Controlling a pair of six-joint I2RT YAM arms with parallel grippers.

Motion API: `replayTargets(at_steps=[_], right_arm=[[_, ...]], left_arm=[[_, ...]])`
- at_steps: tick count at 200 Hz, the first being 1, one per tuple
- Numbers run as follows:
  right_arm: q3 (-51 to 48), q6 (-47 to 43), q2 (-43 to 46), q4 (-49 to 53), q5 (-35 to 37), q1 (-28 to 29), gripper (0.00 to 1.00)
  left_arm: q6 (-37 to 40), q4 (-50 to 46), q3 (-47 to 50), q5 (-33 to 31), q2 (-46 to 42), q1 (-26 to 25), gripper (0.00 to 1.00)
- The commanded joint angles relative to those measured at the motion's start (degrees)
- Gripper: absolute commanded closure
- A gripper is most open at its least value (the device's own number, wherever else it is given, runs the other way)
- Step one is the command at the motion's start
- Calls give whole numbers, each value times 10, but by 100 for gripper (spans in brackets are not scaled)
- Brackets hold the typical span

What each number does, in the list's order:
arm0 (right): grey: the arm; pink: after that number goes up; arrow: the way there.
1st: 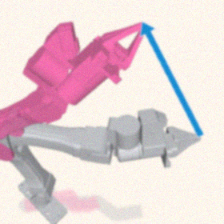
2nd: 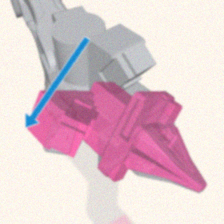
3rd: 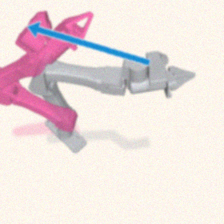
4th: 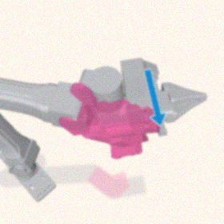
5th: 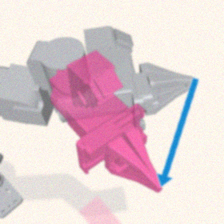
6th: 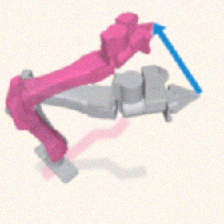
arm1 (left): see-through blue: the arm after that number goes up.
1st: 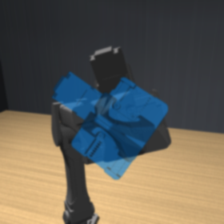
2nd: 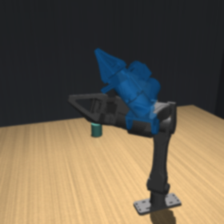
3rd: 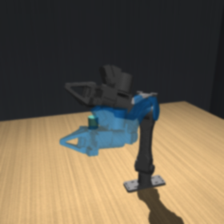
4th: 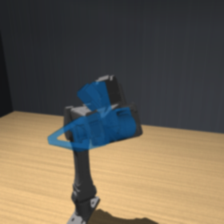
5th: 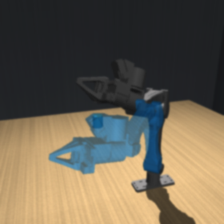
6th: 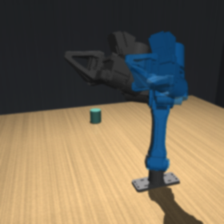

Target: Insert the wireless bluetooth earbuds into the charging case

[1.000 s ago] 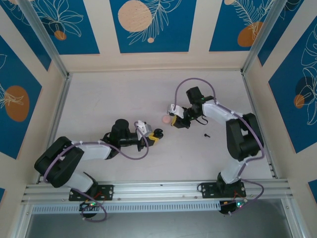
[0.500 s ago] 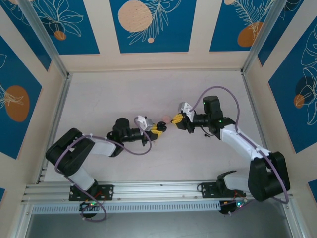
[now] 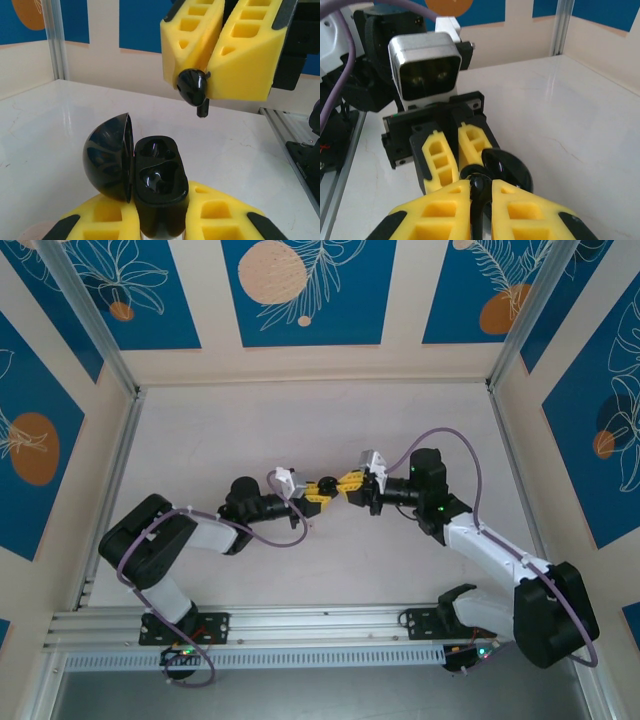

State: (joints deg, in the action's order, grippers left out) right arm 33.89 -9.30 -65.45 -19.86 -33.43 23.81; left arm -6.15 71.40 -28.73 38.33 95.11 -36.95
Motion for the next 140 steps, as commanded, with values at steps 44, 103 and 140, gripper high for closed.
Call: replayTargets(at_steps=[44, 103, 140], right_arm=[[5, 44, -56, -112, 6, 25, 86], [12, 44, -83, -125, 3, 29, 86], [5, 64, -93, -157, -4, 30, 86]], left_arm=[[-12, 41, -9, 22, -1, -3, 92], [-43, 90, -4, 12, 6, -2, 92], [-45, 92, -6, 10, 9, -3, 92]])
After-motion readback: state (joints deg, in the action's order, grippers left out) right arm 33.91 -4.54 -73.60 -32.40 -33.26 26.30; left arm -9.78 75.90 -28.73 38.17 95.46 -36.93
